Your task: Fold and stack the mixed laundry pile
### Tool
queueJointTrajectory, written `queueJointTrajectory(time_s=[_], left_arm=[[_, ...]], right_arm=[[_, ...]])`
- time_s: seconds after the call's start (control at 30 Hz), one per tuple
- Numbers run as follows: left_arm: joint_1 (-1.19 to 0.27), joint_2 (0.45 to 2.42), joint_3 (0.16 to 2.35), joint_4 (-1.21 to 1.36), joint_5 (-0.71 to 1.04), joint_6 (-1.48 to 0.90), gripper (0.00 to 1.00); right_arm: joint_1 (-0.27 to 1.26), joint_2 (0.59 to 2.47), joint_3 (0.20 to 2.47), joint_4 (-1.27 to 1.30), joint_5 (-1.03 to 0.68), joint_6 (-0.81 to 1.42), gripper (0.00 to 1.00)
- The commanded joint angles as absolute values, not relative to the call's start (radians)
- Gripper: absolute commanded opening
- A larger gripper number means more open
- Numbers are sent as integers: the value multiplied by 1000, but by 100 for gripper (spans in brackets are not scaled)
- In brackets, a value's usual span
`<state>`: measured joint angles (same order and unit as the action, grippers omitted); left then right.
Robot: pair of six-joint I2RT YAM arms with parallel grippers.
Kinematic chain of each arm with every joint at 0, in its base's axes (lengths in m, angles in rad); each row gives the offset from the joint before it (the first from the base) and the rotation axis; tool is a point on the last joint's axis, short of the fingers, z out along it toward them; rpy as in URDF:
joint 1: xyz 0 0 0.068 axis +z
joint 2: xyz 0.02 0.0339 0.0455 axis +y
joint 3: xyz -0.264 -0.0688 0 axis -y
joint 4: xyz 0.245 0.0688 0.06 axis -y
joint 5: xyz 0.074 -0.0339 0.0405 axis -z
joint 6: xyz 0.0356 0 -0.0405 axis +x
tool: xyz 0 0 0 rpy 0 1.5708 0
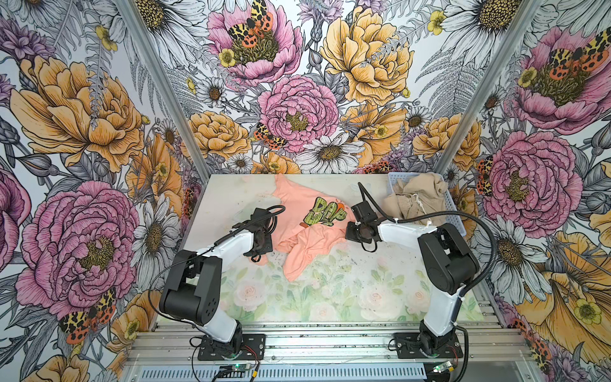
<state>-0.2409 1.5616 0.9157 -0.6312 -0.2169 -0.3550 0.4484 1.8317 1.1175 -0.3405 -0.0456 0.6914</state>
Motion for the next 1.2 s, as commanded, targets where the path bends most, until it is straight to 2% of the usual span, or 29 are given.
queueJointTrajectory(time_s=[0.0,0.17,0.4,0.6,0.7,0.83,0.97,1.17], left_arm=[[-210,1504,917,-608,-235,-324,0],[-196,1399,942,-663,-249,-317,0],[-188,1120,1104,-824,-343,-288,0],[-126,1063,1281,-900,-357,-220,0],[-80,1098,1299,-896,-302,-214,0],[-33,1141,1241,-839,-247,-213,0],[11,1215,1240,-773,-220,-185,0],[60,1421,1350,-685,-240,-111,0]], right_arm=[[451,1689,1095,-400,-31,652,0],[450,1543,1075,-505,-41,598,0],[449,1281,1076,-700,-124,518,0],[409,1160,1156,-835,-102,454,0],[335,1214,1192,-826,-61,423,0],[256,1383,1305,-779,-67,395,0],[257,1581,1443,-758,-168,412,0],[319,1742,1497,-746,-216,446,0]])
